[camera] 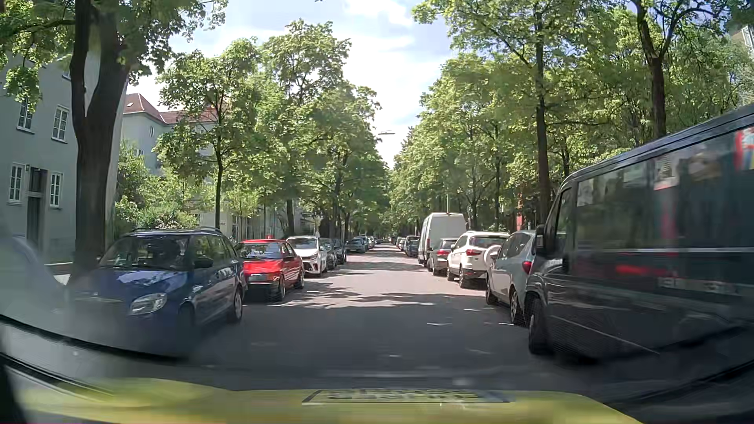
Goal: Follow the waypoints while adhering to traffic rules and regulations
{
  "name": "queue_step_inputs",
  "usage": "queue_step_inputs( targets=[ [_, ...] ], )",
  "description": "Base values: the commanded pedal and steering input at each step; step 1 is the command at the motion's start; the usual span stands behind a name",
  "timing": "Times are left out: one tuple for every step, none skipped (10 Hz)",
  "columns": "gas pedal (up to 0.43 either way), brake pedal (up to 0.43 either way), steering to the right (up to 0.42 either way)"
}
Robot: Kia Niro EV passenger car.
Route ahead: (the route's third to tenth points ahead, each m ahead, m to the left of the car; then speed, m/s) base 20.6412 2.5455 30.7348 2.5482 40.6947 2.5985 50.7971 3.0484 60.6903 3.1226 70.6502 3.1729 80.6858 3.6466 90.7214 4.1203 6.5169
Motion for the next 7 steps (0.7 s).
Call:
queue_step_inputs(
  targets=[
    [0.059, 0.000, 0.001],
    [0.059, 0.000, 0.001],
    [0.059, 0.000, 0.001],
    [0.059, 0.000, 0.001],
    [0.059, 0.000, 0.001],
    [0.059, 0.000, 0.001],
    [0.059, 0.000, 0.000]
  ],
)
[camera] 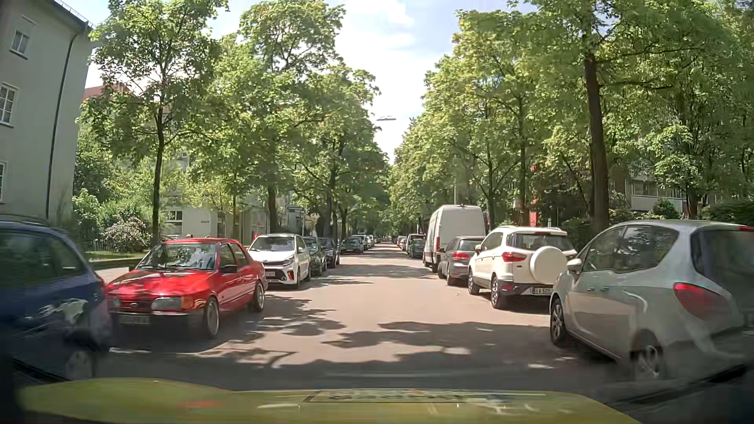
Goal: Follow the waypoints while adhering to traffic rules and regulations
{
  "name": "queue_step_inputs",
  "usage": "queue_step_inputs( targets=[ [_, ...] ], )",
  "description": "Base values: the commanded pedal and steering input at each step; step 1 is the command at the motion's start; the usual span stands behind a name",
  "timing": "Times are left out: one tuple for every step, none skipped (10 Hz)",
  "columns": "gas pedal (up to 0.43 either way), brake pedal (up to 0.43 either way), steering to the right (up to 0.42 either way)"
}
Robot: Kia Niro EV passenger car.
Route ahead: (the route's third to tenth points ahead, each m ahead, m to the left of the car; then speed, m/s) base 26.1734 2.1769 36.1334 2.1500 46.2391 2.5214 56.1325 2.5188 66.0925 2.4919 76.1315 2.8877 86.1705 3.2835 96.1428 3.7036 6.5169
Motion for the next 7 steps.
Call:
queue_step_inputs(
  targets=[
    [0.059, 0.000, 0.000],
    [0.059, 0.000, -0.001],
    [0.059, 0.000, -0.001],
    [0.059, 0.000, -0.001],
    [0.059, 0.000, -0.001],
    [0.059, 0.000, -0.002],
    [0.059, 0.000, -0.003]
  ],
)
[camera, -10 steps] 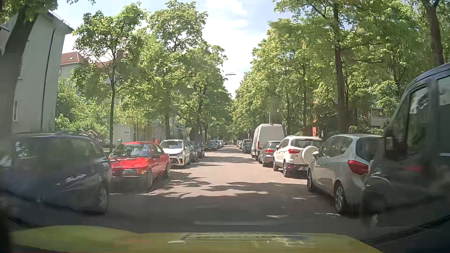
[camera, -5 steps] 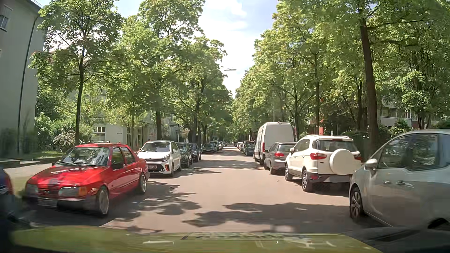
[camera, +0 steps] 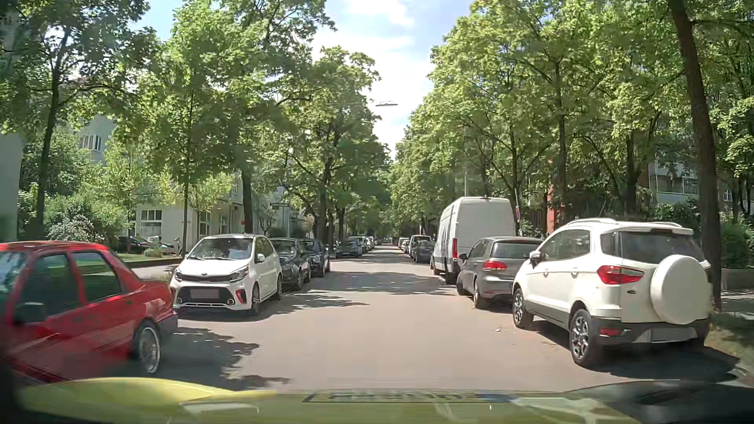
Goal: Follow the waypoints while adhering to traffic rules and regulations
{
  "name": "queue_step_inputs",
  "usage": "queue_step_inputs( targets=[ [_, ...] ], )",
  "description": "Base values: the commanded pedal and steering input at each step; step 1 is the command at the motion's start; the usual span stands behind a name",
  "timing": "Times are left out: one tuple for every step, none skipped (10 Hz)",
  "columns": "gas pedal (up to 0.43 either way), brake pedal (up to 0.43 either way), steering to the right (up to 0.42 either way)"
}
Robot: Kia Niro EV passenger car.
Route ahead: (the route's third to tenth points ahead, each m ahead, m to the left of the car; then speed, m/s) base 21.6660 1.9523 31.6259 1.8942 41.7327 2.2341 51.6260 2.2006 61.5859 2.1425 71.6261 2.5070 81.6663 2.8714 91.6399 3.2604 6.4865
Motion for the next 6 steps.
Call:
queue_step_inputs(
  targets=[
    [0.059, 0.000, -0.004],
    [0.059, 0.000, -0.004],
    [0.047, 0.000, -0.004],
    [0.000, 0.000, -0.004],
    [0.000, 0.000, -0.004],
    [0.000, 0.000, -0.004]
  ],
)
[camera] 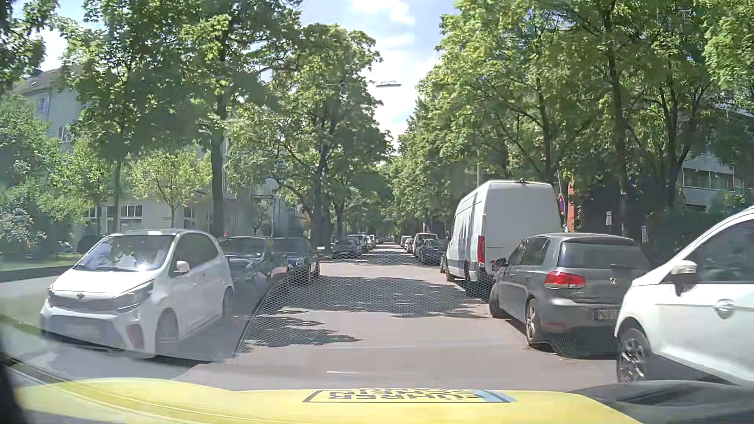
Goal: Follow the waypoints while adhering to traffic rules and regulations
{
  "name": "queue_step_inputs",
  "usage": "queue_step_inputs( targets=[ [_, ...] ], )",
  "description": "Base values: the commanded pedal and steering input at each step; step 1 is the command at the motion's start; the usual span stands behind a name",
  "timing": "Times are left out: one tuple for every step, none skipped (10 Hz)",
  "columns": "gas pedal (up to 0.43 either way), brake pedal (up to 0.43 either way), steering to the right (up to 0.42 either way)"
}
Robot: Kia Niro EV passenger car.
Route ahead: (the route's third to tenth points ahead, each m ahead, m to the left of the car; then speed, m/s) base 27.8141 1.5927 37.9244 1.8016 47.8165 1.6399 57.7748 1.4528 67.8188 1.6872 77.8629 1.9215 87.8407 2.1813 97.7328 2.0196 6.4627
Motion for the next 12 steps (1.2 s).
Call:
queue_step_inputs(
  targets=[
    [0.000, 0.000, -0.003],
    [0.000, 0.000, -0.003],
    [0.000, 0.000, -0.004],
    [0.000, 0.000, -0.004],
    [0.000, 0.000, -0.004],
    [0.000, 0.000, -0.004],
    [0.000, 0.000, -0.004],
    [0.000, 0.000, -0.004],
    [0.000, 0.000, -0.003],
    [0.000, 0.000, -0.003],
    [0.000, 0.000, -0.003],
    [0.000, 0.000, -0.003]
  ],
)
